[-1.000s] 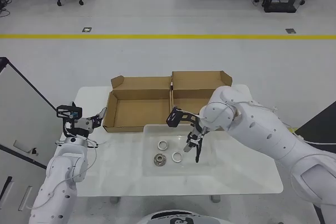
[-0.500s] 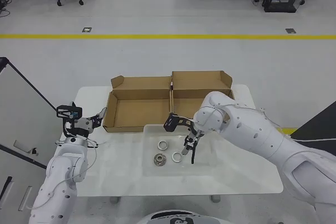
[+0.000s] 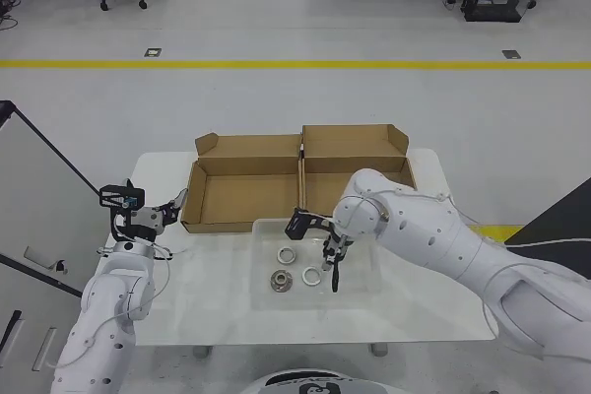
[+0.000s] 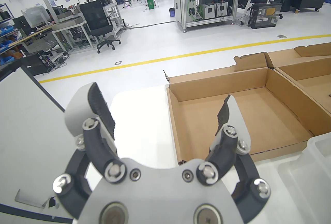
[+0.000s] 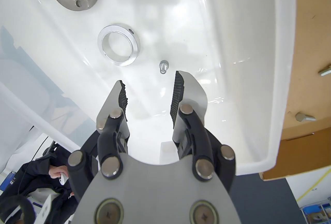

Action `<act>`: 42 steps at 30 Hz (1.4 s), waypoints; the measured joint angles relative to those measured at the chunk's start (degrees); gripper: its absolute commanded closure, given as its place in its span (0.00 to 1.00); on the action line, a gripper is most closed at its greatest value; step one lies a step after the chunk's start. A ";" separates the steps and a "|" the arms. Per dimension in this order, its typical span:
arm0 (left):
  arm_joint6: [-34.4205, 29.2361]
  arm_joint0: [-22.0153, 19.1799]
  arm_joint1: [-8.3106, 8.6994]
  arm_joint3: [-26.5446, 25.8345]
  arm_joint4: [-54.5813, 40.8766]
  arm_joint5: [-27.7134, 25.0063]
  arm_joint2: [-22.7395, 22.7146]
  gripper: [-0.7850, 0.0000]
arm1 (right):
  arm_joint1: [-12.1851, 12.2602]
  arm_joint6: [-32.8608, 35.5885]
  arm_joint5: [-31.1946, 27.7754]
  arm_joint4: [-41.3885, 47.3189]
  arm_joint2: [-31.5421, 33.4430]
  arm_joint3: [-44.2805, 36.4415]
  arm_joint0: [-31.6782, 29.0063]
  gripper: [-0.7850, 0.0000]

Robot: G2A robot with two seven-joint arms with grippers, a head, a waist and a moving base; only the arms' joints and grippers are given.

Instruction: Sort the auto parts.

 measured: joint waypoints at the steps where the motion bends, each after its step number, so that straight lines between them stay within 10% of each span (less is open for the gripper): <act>1: 0.00 0.00 0.00 0.00 0.00 0.00 0.00 0.00 | -0.13 0.08 -0.16 -0.17 -0.17 0.24 0.00 0.51; 42: 0.00 0.00 0.00 0.00 0.00 0.00 0.00 0.00 | -4.05 -1.26 -1.33 -5.30 -1.87 6.24 -0.93 0.64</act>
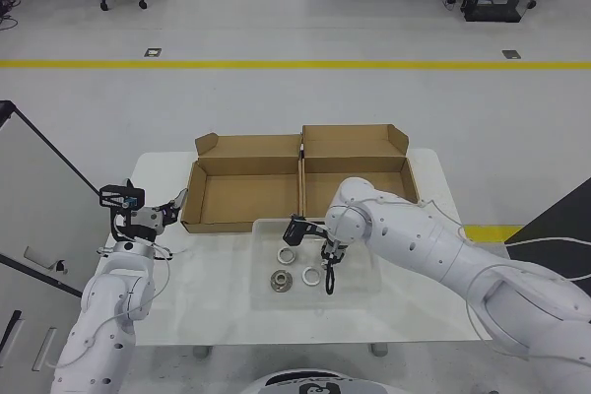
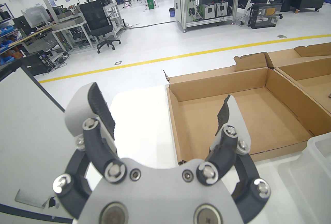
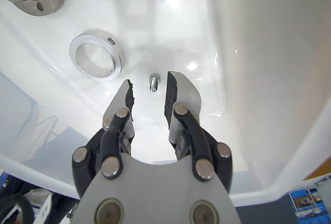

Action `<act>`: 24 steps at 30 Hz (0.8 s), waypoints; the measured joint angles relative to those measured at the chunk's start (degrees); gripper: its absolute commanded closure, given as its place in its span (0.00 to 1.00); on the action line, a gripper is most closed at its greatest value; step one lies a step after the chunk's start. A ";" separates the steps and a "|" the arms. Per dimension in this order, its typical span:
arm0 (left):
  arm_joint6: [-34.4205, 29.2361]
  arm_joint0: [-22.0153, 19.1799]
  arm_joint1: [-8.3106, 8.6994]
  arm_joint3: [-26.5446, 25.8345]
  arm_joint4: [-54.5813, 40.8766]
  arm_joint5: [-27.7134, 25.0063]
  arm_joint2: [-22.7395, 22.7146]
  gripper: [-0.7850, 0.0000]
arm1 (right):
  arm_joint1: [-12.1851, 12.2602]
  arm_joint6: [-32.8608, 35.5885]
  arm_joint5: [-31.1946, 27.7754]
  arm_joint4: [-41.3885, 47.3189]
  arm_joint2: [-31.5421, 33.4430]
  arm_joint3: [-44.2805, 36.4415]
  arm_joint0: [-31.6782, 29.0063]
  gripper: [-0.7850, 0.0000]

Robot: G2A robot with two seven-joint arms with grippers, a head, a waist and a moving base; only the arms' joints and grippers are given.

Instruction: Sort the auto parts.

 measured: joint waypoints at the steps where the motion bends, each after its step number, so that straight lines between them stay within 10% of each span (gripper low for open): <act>1: 0.00 0.00 0.00 0.00 0.00 0.00 0.00 0.00 | -0.04 0.04 -0.01 -0.06 0.03 0.07 -0.03 0.64; 11: 0.00 0.00 0.00 0.00 0.00 0.00 0.00 0.00 | -0.56 0.26 -0.25 -0.43 0.31 1.03 -0.40 0.68; 15: 0.00 0.00 0.00 0.00 0.00 0.00 0.00 0.00 | -0.75 0.45 -0.24 -0.56 0.46 1.35 -0.46 1.00; 24: 0.00 0.00 0.00 0.00 0.00 0.00 0.00 0.00 | -0.56 1.90 0.33 1.03 2.47 0.62 -0.06 1.00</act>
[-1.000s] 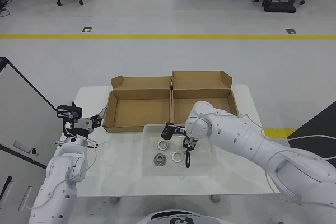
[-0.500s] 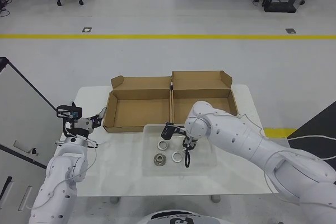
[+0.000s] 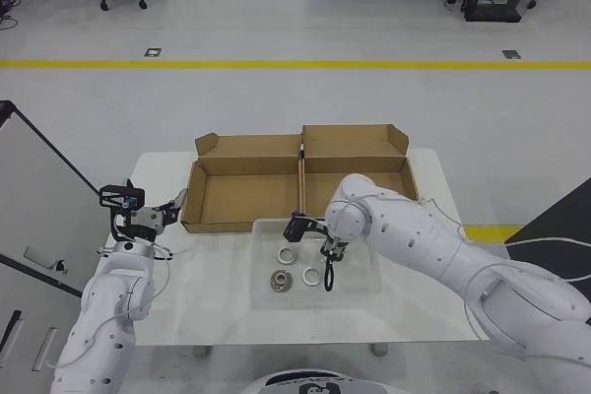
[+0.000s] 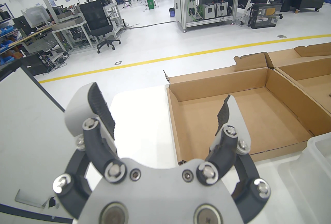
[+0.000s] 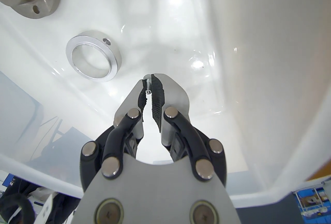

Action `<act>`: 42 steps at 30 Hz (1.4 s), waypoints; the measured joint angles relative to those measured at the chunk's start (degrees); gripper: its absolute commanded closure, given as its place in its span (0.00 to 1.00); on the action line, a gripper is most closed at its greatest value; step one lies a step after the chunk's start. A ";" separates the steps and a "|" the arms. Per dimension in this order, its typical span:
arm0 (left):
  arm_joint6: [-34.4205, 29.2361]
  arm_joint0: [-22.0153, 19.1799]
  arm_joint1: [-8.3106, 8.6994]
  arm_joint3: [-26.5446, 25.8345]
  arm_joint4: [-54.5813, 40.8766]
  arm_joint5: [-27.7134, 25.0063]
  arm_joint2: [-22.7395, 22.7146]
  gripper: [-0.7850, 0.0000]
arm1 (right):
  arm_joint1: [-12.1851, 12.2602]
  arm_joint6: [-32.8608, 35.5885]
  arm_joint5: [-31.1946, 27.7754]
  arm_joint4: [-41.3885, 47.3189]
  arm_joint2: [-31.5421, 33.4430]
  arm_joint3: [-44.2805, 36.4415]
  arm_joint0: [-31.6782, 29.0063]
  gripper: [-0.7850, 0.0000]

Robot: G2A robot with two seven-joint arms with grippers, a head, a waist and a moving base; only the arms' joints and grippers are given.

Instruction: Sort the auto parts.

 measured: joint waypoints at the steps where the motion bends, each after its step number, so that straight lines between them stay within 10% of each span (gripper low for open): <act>1: 0.00 0.00 0.00 0.00 0.00 0.00 0.00 0.00 | 0.16 0.47 0.19 0.29 0.45 -0.56 0.12 1.00; 15: 0.00 0.00 0.00 0.00 0.00 0.00 0.00 0.00 | 6.97 3.75 4.19 11.86 14.21 -15.23 -1.33 1.00; 27: 0.00 0.00 0.00 0.00 0.00 0.00 0.00 0.00 | 13.19 -0.54 -6.71 38.65 36.78 -15.66 -12.60 1.00; 42: 0.00 0.00 0.00 0.00 0.00 0.00 0.00 0.00 | 15.74 -9.46 -15.62 68.84 38.91 -19.11 -14.70 1.00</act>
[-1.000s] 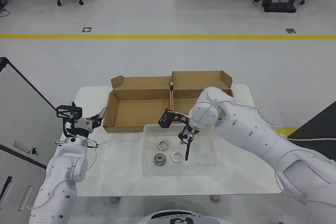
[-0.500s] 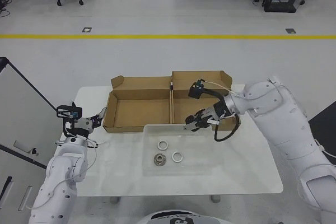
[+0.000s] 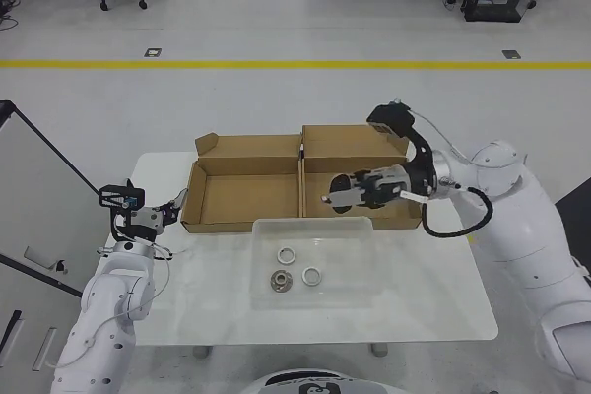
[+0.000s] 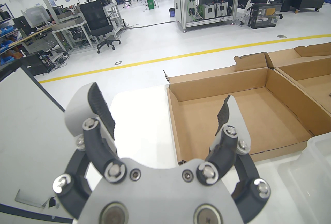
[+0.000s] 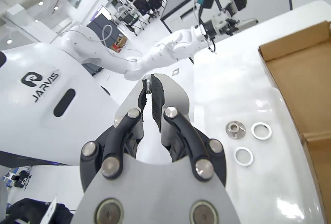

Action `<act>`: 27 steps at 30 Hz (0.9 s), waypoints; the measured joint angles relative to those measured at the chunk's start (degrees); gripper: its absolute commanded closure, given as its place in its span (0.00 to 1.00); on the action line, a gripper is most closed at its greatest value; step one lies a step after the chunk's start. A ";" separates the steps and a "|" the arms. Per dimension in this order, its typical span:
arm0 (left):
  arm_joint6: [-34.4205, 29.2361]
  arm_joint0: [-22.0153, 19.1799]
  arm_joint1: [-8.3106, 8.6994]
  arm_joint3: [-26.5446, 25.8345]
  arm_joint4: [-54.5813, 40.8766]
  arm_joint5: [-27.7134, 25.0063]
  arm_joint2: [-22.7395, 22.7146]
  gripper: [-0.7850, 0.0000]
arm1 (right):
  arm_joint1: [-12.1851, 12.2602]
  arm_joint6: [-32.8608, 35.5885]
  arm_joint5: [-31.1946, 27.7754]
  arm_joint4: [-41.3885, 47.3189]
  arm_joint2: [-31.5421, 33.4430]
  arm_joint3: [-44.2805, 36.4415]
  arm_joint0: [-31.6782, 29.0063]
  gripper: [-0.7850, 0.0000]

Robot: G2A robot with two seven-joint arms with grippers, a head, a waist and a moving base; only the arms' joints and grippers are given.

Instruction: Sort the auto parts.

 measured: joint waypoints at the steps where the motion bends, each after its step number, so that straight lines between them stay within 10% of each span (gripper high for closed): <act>1: 0.00 0.00 0.00 0.00 0.00 0.00 0.00 0.00 | 0.05 -0.22 -0.22 0.94 -0.31 -0.29 0.19 1.00; 19: 0.00 0.00 0.00 0.00 0.00 0.00 0.00 0.00 | 0.07 -1.90 -0.91 3.58 -2.37 -1.68 1.47 1.00; 27: 0.00 0.00 0.00 0.00 0.00 0.00 0.00 0.00 | -0.49 -3.65 -0.98 18.76 1.25 -2.76 0.60 1.00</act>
